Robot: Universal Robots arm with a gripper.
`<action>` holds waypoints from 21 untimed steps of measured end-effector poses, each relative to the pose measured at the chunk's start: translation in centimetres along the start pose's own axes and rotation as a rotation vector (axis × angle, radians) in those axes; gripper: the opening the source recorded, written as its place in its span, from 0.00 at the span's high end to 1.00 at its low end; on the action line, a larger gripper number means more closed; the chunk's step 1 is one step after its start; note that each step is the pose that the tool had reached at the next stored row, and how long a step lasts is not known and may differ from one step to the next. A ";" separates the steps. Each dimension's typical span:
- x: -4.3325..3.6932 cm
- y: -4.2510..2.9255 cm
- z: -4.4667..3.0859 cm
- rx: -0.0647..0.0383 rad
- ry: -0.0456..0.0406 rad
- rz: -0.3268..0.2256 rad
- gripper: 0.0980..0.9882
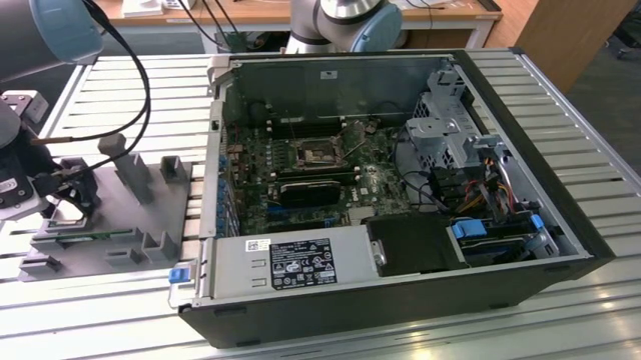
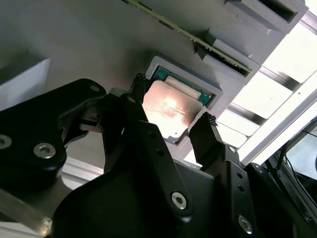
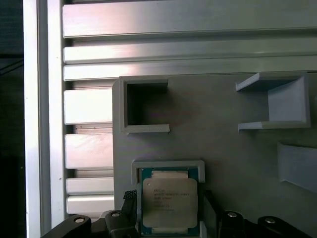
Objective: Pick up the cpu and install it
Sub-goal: 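Pick up the cpu and move it towards the insertion slot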
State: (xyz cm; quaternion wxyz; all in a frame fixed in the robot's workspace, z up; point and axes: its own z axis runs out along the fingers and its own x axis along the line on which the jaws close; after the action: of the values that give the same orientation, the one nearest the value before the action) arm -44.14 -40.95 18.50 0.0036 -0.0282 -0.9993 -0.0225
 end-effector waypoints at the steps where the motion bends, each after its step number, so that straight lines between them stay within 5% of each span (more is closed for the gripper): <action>1: 0.00 0.00 -0.02 0.000 0.0000 0.000 0.40; 13: 0.01 0.13 0.04 0.000 -0.0001 0.000 0.40; 15: 0.01 0.13 0.05 0.000 0.0004 0.000 0.48; 21: 0.01 0.15 -0.38 0.000 -0.0001 0.000 0.51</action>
State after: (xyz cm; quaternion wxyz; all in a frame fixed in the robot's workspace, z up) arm -44.14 -40.81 18.88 0.0036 -0.0282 -0.9993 -0.0227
